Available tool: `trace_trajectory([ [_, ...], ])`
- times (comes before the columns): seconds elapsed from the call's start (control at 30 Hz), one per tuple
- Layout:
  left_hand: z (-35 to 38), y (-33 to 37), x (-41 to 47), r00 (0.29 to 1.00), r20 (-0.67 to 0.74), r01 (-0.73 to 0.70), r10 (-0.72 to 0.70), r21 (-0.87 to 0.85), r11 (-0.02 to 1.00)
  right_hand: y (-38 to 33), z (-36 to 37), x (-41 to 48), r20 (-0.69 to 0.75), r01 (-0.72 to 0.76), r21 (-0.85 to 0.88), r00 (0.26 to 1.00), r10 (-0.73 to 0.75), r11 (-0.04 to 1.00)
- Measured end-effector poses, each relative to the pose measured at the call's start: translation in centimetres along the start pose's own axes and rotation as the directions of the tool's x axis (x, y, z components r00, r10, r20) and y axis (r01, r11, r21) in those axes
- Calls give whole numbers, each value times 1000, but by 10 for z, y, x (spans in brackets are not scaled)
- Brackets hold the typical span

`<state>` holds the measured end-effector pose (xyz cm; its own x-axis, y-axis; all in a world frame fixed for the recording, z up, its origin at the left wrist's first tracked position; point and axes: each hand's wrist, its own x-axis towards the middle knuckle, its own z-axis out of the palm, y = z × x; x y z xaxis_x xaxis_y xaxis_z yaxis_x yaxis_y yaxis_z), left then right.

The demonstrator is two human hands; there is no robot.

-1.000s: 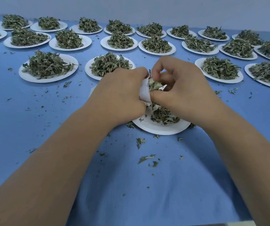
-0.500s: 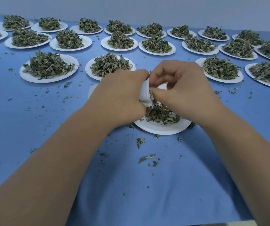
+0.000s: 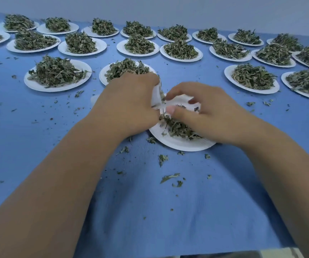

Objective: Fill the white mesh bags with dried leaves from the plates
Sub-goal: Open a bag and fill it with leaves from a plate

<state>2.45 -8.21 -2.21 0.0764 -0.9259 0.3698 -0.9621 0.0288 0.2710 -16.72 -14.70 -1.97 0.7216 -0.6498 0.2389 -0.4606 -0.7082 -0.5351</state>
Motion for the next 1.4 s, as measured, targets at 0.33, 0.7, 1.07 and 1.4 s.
trace_trajectory([
  [0.33,5,-6,2,995,49,89,-88,-9,996,0,10,-6,62,88,-81,995,-84,993],
  [0.7,9,-8,4,995,34,99,-99,-1,995,16,17,-27,88,361,-235,933,-350,902],
  [1.07,4,-3,1,995,28,92,-92,4,996,2,7,-21,-156,-57,276,982,103,959],
  [1.4,0,17,-2,979,-189,38,-75,-193,980,-65,3,49,-33,159,978,762,647,-138],
])
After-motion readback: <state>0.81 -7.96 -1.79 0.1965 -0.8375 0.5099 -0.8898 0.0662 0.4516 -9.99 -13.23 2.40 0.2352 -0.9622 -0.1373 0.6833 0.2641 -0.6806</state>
